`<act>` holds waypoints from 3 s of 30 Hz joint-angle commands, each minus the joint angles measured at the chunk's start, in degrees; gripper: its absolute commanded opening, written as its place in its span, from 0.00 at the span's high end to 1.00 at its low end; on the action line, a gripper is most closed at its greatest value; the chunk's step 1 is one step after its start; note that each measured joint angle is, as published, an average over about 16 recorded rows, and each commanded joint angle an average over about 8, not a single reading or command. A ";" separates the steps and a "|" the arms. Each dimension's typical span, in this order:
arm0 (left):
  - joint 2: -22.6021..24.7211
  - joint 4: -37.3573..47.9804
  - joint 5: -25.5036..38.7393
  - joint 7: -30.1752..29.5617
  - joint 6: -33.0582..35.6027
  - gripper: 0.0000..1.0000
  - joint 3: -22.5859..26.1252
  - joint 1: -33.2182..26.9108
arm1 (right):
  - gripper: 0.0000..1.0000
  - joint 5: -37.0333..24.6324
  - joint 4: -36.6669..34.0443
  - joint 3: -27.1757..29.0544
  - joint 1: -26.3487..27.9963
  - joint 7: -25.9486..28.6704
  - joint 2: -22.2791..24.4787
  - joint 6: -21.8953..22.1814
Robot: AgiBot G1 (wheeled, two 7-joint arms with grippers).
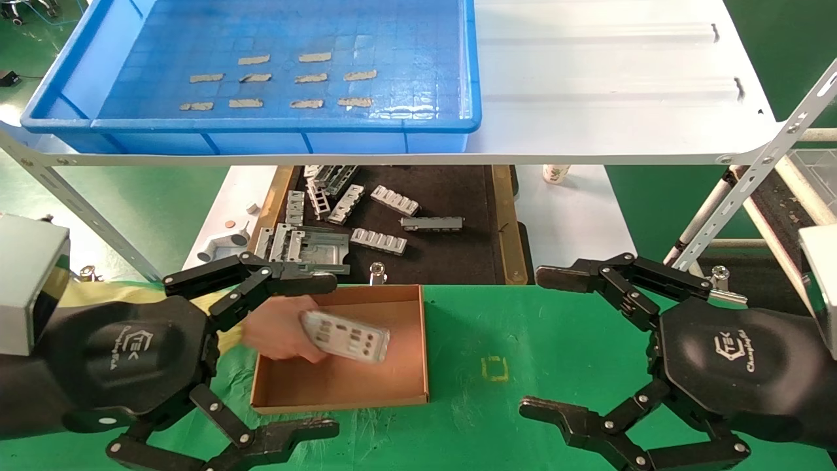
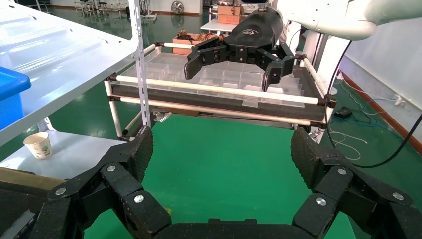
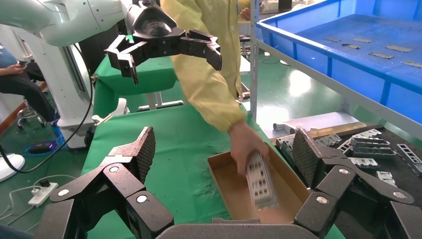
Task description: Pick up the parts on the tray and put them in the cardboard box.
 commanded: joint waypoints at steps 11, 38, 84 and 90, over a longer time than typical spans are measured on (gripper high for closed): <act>0.00 0.00 0.00 0.00 0.00 0.00 0.00 0.00 | 0.00 0.00 0.00 0.00 0.00 0.00 0.00 0.00; 0.00 0.00 -0.01 0.00 0.00 0.00 0.00 0.00 | 0.00 0.00 0.00 0.00 0.00 0.00 0.00 0.00; 0.00 0.00 -0.01 0.00 0.00 0.00 0.00 0.00 | 0.00 0.00 0.00 0.00 0.00 0.00 0.00 0.00; 0.00 0.00 -0.01 0.00 0.00 0.00 0.00 0.00 | 0.00 0.00 0.00 0.00 0.00 0.00 0.00 0.00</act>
